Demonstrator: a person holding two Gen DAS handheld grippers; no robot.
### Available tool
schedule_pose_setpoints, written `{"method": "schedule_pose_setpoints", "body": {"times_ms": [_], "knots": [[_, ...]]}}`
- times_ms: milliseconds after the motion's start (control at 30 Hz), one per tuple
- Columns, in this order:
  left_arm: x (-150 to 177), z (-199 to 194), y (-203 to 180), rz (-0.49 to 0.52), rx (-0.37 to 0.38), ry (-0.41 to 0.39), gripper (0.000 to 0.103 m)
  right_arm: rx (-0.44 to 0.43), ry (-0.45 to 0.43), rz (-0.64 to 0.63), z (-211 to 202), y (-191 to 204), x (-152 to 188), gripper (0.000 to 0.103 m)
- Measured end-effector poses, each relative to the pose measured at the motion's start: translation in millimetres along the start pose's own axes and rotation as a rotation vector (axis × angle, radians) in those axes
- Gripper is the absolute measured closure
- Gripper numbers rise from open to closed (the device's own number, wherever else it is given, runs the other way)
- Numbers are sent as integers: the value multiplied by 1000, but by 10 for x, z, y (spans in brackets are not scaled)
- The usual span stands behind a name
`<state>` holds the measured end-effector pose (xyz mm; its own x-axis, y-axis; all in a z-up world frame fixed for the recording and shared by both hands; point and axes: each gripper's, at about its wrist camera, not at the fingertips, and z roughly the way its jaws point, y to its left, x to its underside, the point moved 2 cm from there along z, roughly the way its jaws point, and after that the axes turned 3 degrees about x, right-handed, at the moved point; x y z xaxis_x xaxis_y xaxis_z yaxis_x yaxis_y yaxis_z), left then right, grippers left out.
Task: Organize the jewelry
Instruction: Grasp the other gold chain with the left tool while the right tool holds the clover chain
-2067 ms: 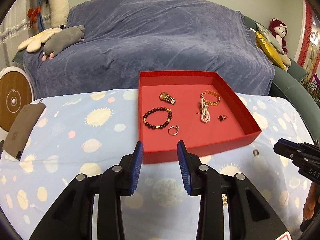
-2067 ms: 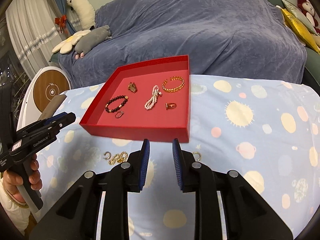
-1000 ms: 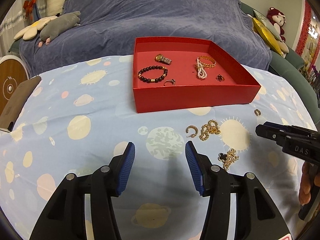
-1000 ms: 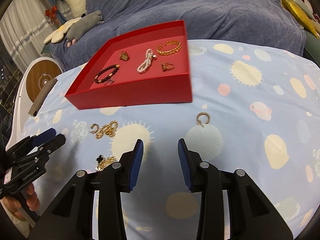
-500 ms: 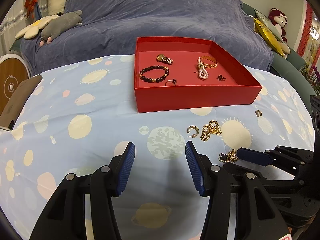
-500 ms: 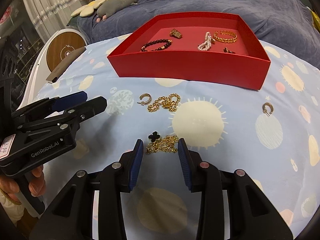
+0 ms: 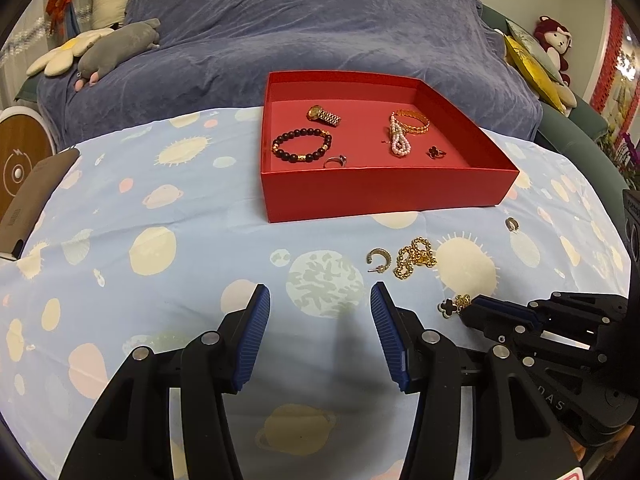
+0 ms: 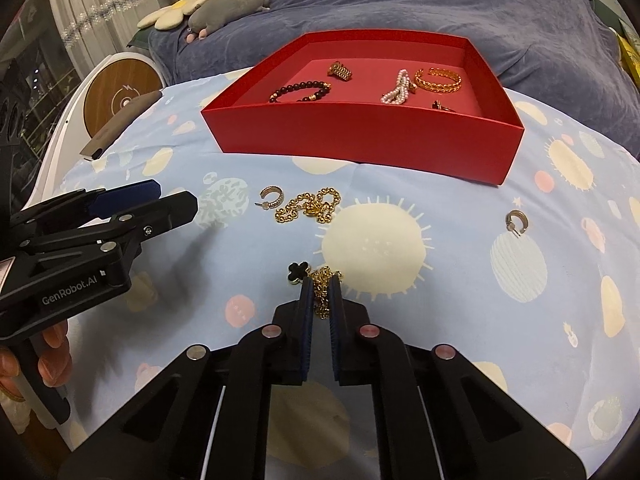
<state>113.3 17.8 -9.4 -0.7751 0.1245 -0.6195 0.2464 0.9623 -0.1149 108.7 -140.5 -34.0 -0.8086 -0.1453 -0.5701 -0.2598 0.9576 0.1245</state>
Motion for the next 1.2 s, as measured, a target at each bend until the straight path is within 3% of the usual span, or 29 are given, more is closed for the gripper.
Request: {"method": "schedule_pose_setpoints", "body": {"times_ms": [300,567,633,700,733,833,967,1200], "knots": [[-31,93,-230,65,35,2,53,-15,-16,61,-153,-217,-21,100],[-17,105,-208,53,31,5,53,-36,-4,35,-123,-115,-1,97],[-18,101,-198,48,34,5,53,-31,-6,31,-120,-101,-6,92],[-21,99,-195,49,34,4,53,-20,-14,21,-110,-77,-7,70],[-23,101,-194,49,35,4,53,-11,-14,13,-92,-59,-5,70],[-27,97,-203,51,46,4,53,-2,10,-6,9,-29,21,72],[-30,153,-261,67,51,9,53,48,-2,-41,17,-57,24,98],[-103,315,-500,146,64,-3,53,64,18,30,-69,-285,70,99]]}}
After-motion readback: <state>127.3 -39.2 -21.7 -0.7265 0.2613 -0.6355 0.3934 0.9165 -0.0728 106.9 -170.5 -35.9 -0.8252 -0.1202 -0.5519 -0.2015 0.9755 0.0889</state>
